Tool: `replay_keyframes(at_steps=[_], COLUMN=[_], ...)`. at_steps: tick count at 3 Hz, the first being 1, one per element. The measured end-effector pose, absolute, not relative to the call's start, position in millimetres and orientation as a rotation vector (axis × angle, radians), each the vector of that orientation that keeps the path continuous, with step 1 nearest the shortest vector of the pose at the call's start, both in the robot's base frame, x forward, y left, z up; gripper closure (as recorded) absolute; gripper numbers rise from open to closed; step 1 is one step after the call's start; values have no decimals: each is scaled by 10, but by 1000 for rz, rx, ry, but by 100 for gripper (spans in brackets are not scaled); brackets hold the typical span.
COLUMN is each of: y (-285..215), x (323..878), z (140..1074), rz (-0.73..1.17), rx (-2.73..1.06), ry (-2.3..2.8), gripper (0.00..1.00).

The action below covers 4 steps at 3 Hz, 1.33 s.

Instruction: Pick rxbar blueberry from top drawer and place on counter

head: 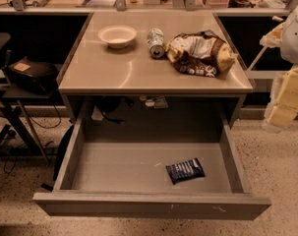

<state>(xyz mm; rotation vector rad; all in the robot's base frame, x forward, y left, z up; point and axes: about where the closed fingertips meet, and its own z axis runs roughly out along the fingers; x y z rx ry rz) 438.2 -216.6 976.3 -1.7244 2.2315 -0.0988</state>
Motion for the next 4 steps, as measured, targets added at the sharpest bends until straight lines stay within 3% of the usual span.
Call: replay_keyframes(at_steps=[2,4], y=[-2136,-1467], x=[4302,3852], z=[9689,8967], rz=[-70,172], rx=[-1731,-1677], ry=[2227,2124], gripper=[0,0])
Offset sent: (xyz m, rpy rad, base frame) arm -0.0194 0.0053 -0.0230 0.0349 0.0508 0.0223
